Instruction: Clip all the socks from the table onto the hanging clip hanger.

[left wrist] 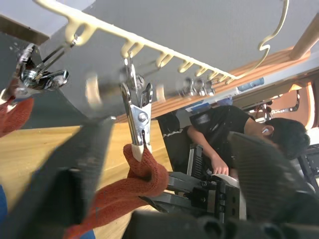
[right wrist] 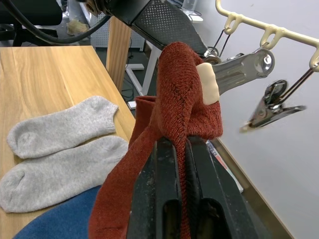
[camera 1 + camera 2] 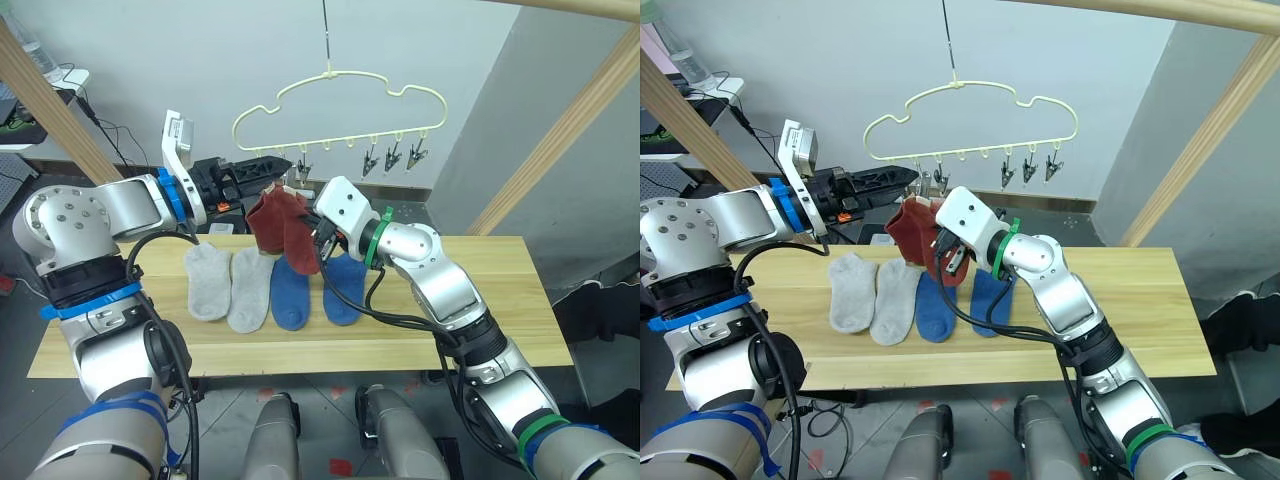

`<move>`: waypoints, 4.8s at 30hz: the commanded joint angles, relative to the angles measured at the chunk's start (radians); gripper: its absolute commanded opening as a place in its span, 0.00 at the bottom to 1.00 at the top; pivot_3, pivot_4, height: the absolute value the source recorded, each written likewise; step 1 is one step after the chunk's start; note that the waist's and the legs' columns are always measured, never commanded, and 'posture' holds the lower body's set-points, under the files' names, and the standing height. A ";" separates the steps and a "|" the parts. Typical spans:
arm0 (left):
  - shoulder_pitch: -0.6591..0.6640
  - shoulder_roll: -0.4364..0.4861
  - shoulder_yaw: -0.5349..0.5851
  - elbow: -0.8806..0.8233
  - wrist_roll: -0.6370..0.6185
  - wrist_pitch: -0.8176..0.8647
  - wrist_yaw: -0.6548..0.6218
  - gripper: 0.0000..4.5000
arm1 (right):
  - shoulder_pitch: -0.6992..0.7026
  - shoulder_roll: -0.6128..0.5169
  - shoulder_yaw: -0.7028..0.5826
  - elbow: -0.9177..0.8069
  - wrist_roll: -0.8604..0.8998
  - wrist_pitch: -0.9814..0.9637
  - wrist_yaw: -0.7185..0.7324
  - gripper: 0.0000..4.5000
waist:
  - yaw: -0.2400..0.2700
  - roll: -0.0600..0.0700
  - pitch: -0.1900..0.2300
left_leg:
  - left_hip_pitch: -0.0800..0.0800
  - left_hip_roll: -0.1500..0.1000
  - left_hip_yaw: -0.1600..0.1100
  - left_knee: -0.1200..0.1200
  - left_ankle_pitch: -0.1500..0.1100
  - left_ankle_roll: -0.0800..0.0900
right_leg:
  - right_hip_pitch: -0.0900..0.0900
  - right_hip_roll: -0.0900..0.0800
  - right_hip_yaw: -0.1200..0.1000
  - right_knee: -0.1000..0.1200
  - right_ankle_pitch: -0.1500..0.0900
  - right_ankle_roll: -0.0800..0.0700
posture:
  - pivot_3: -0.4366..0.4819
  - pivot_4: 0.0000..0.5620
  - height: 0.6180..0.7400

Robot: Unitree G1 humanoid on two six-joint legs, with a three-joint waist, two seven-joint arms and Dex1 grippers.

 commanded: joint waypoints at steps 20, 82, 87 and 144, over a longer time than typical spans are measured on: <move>0.489 -0.116 -0.330 -0.432 0.306 -0.814 -0.015 1.00 | 0.207 -0.119 -0.234 -0.438 0.266 0.284 0.019 0.99 | 0.019 0.004 0.001 | 0.003 0.001 0.000 0.000 0.001 0.005 | 0.004 0.002 0.001 -0.002 -0.002 0.003 | 0.43 0.48 1.00; 0.118 -0.378 -0.414 0.489 0.652 -1.670 0.121 0.58 | 0.141 -0.122 -0.324 -0.504 0.455 0.237 -0.214 1.00 | -0.011 0.004 0.001 | 0.000 0.000 0.002 -0.003 0.000 0.006 | 0.004 0.007 0.002 -0.010 -0.001 0.005 | 0.32 0.40 1.00; 0.085 -0.378 -0.407 0.540 0.654 -1.693 0.114 0.58 | 0.141 -0.128 -0.322 -0.504 0.458 0.237 -0.221 1.00 | -0.015 0.004 0.001 | 0.000 0.000 0.002 -0.003 0.000 0.006 | 0.004 0.007 0.002 -0.011 -0.001 0.005 | 0.32 0.41 1.00; -0.024 -0.397 -0.397 0.640 0.661 -1.714 0.095 0.19 | 0.131 -0.134 -0.316 -0.474 0.437 0.212 -0.223 1.00 | -0.032 0.004 0.001 | -0.002 0.000 0.003 -0.004 -0.001 0.009 | 0.006 0.007 0.003 -0.019 0.002 0.009 | 0.32 0.41 1.00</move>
